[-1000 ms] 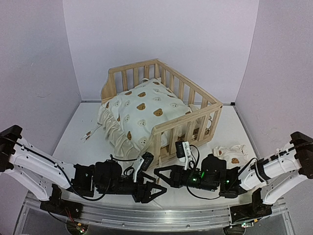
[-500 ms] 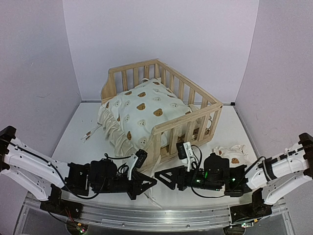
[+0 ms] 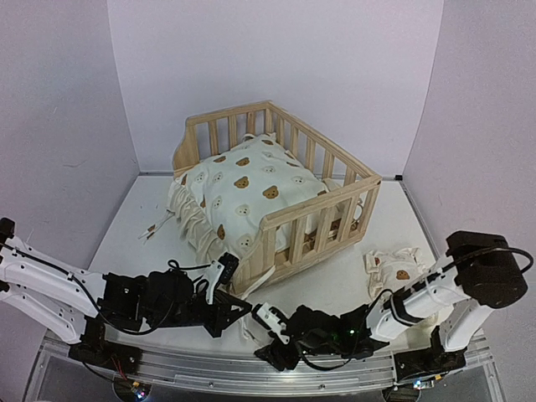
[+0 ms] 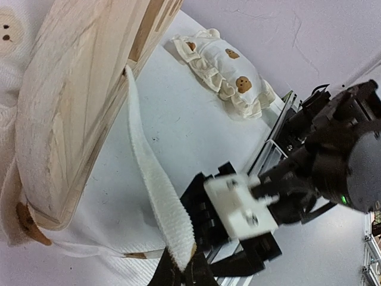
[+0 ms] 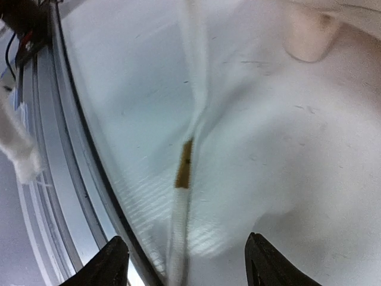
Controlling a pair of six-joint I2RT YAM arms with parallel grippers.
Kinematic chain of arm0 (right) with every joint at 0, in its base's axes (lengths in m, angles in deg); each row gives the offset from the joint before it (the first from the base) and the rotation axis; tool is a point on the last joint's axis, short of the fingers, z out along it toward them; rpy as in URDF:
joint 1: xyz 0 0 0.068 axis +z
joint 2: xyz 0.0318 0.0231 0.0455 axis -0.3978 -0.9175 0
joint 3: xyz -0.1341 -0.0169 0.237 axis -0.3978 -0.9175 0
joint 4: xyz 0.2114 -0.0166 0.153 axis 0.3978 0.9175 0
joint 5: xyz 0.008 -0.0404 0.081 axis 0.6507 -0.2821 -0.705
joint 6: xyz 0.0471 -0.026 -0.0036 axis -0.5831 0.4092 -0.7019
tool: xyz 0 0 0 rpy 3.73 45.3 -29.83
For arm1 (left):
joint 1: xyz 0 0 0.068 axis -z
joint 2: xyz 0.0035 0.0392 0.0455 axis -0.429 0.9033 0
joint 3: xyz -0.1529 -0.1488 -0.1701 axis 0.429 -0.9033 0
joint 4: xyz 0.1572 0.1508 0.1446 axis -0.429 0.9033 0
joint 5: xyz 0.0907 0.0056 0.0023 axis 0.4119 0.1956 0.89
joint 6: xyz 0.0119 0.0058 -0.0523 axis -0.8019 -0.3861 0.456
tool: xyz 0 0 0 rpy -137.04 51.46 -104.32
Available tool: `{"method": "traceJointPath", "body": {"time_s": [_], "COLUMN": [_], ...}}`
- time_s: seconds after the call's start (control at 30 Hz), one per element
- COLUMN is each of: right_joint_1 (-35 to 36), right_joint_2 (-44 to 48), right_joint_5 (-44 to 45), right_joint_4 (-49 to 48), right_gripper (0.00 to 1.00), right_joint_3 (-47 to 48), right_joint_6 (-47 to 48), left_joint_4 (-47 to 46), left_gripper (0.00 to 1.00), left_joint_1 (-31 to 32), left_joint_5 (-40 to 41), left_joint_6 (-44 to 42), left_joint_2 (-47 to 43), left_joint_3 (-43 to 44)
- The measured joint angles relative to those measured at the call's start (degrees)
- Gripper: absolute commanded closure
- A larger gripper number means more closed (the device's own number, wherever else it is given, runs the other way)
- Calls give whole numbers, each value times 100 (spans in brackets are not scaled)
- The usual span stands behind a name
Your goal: Set up the pet bed
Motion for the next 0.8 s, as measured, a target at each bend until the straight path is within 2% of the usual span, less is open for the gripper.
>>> {"method": "traceJointPath", "body": {"time_s": [0.07, 0.4, 0.57, 0.6, 0.63, 0.8], "right_joint_1": [212, 739, 713, 715, 715, 715], "right_joint_2": [-363, -1126, -1445, -1460, -1464, -1211], "right_joint_5": [160, 1733, 2236, 2302, 2361, 2393], "right_joint_4": [-138, -929, -1397, -1427, -1460, -1381], "right_gripper": [35, 60, 83, 89, 99, 100], "right_joint_3": [240, 448, 446, 439, 422, 219], "right_joint_6": [203, 575, 662, 697, 691, 796], "left_joint_4": [87, 490, 605, 623, 634, 684], "left_gripper": [100, 100, 100, 100, 100, 100], "left_joint_1": [-24, -55, -76, -83, -94, -105], "left_joint_5": [13, 155, 236, 251, 254, 256], "left_joint_6": [15, 149, 210, 223, 232, 269], "left_joint_2": [26, -173, -393, -398, -398, -334], "left_joint_3": [0, -7, -48, -55, -63, -74]}}
